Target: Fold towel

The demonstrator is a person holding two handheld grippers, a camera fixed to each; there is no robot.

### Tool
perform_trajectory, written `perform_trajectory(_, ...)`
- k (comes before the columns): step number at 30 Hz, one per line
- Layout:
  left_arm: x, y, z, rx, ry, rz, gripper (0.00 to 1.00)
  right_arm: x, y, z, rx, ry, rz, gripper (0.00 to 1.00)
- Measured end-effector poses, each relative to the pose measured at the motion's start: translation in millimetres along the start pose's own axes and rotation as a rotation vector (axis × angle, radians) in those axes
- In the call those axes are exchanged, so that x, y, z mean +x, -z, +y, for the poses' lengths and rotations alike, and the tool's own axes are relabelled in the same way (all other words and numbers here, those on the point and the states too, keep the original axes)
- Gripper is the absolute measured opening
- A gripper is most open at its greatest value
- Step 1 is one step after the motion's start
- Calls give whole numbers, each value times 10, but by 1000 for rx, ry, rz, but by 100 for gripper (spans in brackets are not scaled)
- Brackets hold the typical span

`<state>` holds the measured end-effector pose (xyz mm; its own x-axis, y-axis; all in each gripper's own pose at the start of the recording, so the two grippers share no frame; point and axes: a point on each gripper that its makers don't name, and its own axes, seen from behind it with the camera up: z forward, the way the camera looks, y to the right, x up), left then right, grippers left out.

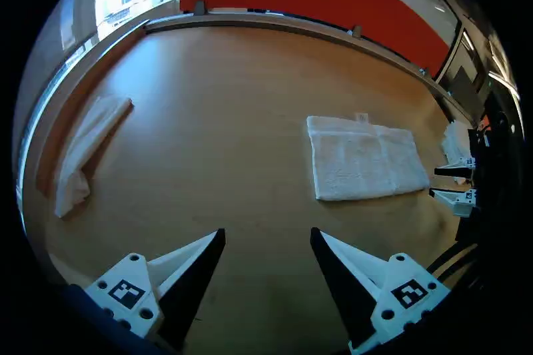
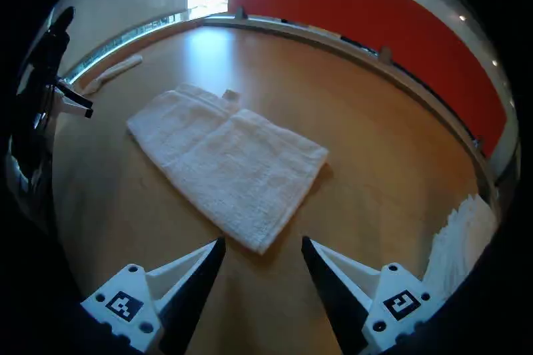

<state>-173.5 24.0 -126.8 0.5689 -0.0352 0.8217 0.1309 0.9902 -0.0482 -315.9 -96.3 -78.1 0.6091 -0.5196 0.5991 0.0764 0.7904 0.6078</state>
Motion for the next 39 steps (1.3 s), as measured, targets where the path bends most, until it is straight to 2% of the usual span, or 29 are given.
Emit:
perform_trajectory(3, -11, 8, -6, 0, 1, -1, 95, -31, -22, -9, 11, 13, -12, 80)
perform_trajectory(9, -22, 31, -17, 1, 2, 1, 95, -41, -45, -27, 40, 35, -21, 59)
perform_trajectory(15, -47, 50, -30, 2, 8, 0, 94, -86, -67, -42, 73, 33, -43, 38)
perform_trajectory(19, -68, 56, -40, 3, 11, -2, 94, -94, -79, -50, 82, 33, -45, 36)
perform_trajectory(27, -109, 79, -52, 6, 12, -6, 95, -81, -83, -71, 92, 42, -40, 10)
perform_trajectory(31, -123, 95, -63, 6, 12, -6, 95, -64, -75, -62, 85, 54, -37, 5)
perform_trajectory(39, -127, 110, -97, 8, 22, -3, 94, 76, -1, -38, 66, 86, -20, 4)
